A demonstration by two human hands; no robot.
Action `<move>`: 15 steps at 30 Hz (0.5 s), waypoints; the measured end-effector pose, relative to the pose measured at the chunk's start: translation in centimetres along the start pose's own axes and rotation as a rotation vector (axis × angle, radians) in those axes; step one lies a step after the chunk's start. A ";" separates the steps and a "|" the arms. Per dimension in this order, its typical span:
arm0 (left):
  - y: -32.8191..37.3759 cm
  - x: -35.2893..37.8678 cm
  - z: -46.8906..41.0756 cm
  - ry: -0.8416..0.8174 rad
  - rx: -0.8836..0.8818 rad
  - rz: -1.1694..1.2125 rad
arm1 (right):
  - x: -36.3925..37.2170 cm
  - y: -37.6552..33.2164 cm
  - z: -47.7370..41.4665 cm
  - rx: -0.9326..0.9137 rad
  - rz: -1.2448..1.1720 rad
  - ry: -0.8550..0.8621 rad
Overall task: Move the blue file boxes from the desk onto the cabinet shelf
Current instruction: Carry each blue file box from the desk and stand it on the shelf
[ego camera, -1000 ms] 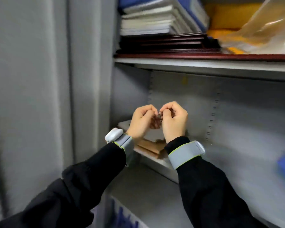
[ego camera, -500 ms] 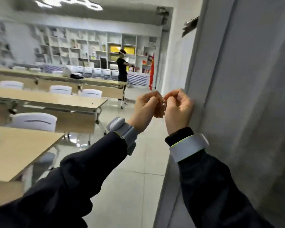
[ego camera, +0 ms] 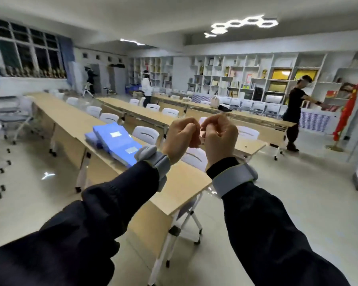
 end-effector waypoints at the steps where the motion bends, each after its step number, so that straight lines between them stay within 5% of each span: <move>1: -1.0 -2.9 -0.3 0.018 -0.021 -0.036 | 3.0 1.1 -0.2 0.010 -0.018 -0.023; 15: -23.0 -31.2 -2.2 0.306 -0.497 -0.236 | 31.7 21.8 -3.7 0.141 0.084 -0.379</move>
Point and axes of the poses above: each hand's wrist, its own z-axis away from the middle knuckle, its own x-axis out of the palm, y = z × x, the point moved 9 cm from there along -z, towards the middle knuckle, and after that the axes turned 6 degrees about -y, right-handed, at the moved point
